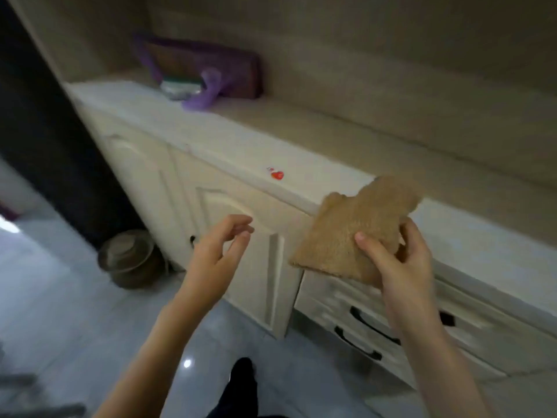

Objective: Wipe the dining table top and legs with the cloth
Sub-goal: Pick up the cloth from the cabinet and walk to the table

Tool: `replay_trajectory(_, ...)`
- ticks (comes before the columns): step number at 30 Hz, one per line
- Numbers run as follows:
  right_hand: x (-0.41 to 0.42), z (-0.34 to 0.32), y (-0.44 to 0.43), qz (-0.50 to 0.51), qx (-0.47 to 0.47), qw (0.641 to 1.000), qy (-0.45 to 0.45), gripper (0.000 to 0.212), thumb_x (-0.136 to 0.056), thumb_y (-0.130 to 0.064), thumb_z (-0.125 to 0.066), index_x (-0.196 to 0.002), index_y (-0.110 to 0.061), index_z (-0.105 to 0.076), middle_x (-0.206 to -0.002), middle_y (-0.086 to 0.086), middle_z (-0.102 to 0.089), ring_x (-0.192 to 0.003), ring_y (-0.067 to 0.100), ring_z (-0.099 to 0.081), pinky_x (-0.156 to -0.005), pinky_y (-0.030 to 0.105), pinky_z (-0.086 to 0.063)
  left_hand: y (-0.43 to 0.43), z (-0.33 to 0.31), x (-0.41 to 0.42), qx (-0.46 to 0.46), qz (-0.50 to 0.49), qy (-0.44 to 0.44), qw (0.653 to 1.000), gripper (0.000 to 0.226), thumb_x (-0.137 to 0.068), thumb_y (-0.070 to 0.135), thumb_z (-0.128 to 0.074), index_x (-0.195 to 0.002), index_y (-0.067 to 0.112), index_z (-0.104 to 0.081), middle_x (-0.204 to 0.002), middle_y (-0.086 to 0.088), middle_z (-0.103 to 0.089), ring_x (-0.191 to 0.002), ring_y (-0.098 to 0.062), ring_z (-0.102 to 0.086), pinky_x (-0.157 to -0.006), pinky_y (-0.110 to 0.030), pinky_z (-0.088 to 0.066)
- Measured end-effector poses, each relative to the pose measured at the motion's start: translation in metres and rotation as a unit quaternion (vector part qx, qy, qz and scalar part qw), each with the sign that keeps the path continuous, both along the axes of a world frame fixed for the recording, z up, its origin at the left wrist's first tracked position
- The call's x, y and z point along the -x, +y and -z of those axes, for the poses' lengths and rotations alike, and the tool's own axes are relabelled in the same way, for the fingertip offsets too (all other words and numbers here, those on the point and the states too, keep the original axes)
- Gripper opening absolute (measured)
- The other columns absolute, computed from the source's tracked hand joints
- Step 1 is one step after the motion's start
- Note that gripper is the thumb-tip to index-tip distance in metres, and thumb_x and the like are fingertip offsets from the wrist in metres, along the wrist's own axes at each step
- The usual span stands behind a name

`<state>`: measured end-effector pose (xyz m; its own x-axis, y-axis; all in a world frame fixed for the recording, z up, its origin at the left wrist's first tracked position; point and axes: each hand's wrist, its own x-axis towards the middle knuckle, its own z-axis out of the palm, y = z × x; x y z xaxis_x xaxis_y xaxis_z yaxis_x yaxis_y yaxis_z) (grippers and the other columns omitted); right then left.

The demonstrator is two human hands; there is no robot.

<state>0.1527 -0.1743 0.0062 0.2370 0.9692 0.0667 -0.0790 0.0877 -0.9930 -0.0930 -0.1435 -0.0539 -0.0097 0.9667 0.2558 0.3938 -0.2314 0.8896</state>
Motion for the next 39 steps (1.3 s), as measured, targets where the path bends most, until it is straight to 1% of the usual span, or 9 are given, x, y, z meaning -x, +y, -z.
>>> replay_trajectory(5,0.033,0.057,-0.022,-0.073,0.047,0.996,-0.025,0.039,-0.085,-0.011,-0.068,-0.120,-0.025,-0.058,-0.107,-0.012,-0.067,-0.090,-0.002,-0.067,-0.071,0.011,-0.053,-0.097,0.077,0.054,0.121,-0.127,-0.046,0.983,0.016,-0.096,0.015,-0.055,-0.108,0.020,-0.063,-0.099,0.008,-0.070,-0.097,-0.003,-0.063,-0.084,-0.016,-0.048)
replay_trajectory(8,0.064,0.108,-0.028,-0.124,0.114,0.985,-0.044,0.035,-0.088,-0.003,-0.063,-0.118,-0.019,-0.055,-0.101,-0.012,-0.064,-0.073,-0.014,-0.064,-0.063,0.005,-0.048,-0.158,0.119,0.087,0.203,-0.190,-0.037,0.960,0.011,-0.093,0.025,-0.057,-0.100,0.032,-0.062,-0.100,0.006,-0.069,-0.094,-0.005,-0.064,-0.083,-0.021,-0.050)
replay_trajectory(10,0.087,0.151,-0.033,-0.178,0.173,0.966,-0.070,0.030,-0.088,-0.002,-0.063,-0.111,-0.021,-0.059,-0.103,-0.009,-0.066,-0.082,-0.004,-0.067,-0.075,0.018,-0.054,-0.200,0.141,0.106,0.248,-0.232,-0.054,0.939,0.009,-0.089,0.033,-0.057,-0.095,0.038,-0.060,-0.097,0.007,-0.070,-0.092,-0.003,-0.065,-0.082,-0.024,-0.051)
replay_trajectory(13,0.125,0.201,-0.042,-0.231,0.234,0.936,-0.122,0.023,-0.086,-0.004,-0.067,-0.104,-0.017,-0.064,-0.111,0.007,-0.067,-0.104,0.024,-0.064,-0.097,0.042,-0.049,-0.264,0.166,0.131,0.293,-0.326,-0.110,0.892,0.008,-0.086,0.035,-0.059,-0.090,0.035,-0.066,-0.091,0.004,-0.072,-0.084,-0.002,-0.065,-0.077,-0.026,-0.049)
replay_trajectory(17,0.191,0.233,-0.052,-0.282,0.258,0.909,-0.166,0.043,-0.088,-0.006,-0.066,-0.129,-0.003,-0.053,-0.125,0.016,-0.061,-0.106,0.023,-0.058,-0.083,0.030,-0.048,-0.332,0.185,0.159,0.313,-0.447,-0.174,0.820,0.012,-0.084,0.033,-0.059,-0.084,0.027,-0.070,-0.083,-0.002,-0.072,-0.077,-0.011,-0.066,-0.072,-0.022,-0.051)
replay_trajectory(24,0.308,0.255,-0.053,-0.362,0.224,0.874,-0.234,0.052,-0.083,-0.018,-0.072,-0.131,-0.012,-0.053,-0.122,0.009,-0.064,-0.108,0.023,-0.060,-0.091,0.035,-0.046,-0.396,0.230,0.222,0.366,-0.540,-0.253,0.715,0.024,-0.096,0.002,-0.048,-0.081,0.011,-0.065,-0.071,-0.009,-0.063,-0.064,-0.022,-0.055,-0.051,-0.013,-0.042)
replay_trajectory(26,0.330,0.261,-0.048,-0.361,0.219,0.872,-0.249,0.060,-0.074,-0.031,-0.075,-0.129,-0.016,-0.054,-0.123,0.008,-0.065,-0.110,0.023,-0.062,-0.094,0.040,-0.052,-0.397,0.237,0.242,0.379,-0.532,-0.266,0.709,0.021,-0.095,0.008,-0.052,-0.079,0.013,-0.066,-0.070,-0.009,-0.064,-0.067,-0.026,-0.056,-0.057,-0.021,-0.044)
replay_trajectory(29,0.353,0.262,-0.030,-0.362,0.237,0.870,-0.236,0.051,-0.085,-0.010,-0.069,-0.132,-0.006,-0.049,-0.122,0.014,-0.062,-0.110,0.028,-0.061,-0.075,0.014,-0.053,-0.383,0.235,0.269,0.382,-0.519,-0.269,0.716,0.019,-0.083,0.031,-0.054,-0.083,0.017,-0.067,-0.078,-0.009,-0.068,-0.072,-0.024,-0.061,-0.072,-0.035,-0.046)
replay_trajectory(39,0.398,0.285,0.110,-0.293,0.252,0.886,-0.257,0.040,-0.087,0.005,-0.061,-0.120,-0.013,-0.048,-0.111,0.019,-0.058,-0.089,0.022,-0.056,-0.060,0.005,-0.048,-0.251,0.231,0.340,0.372,-0.460,-0.255,0.765,0.016,-0.096,0.007,-0.050,-0.092,0.005,-0.065,-0.082,-0.006,-0.066,-0.069,-0.002,-0.058,-0.066,-0.012,-0.045)
